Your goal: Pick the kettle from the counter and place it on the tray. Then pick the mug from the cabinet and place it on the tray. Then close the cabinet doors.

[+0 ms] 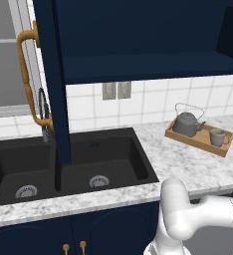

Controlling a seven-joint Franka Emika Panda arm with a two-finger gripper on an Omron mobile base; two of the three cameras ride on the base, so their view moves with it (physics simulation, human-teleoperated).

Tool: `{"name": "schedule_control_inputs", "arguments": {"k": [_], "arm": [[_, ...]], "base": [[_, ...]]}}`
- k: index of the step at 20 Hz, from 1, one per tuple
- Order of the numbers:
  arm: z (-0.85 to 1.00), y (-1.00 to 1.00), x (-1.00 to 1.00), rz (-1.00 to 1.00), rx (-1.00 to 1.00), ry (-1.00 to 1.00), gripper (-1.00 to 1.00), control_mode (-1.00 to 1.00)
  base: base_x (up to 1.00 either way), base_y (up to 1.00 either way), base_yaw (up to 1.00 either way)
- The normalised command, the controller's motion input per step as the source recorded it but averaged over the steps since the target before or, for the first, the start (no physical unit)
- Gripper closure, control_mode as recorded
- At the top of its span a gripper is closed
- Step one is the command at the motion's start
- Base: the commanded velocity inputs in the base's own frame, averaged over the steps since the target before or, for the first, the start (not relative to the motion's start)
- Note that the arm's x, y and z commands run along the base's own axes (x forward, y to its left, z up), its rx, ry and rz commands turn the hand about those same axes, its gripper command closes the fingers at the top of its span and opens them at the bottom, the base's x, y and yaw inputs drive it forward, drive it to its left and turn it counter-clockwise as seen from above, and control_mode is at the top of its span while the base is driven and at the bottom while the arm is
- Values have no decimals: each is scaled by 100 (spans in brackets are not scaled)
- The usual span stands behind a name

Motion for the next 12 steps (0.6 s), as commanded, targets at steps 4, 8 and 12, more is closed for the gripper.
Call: {"name": "schedule_control_inputs", "arguments": {"k": [4,8,12], "arm": [[39,23,-34,0,-3,-2,100,-100],[34,21,-50,-1,-7,1,100,-100],[21,47,-60,-9,-12,6,100,-100]], "base": [[0,0,0],[0,0,0],[0,0,0]]}}
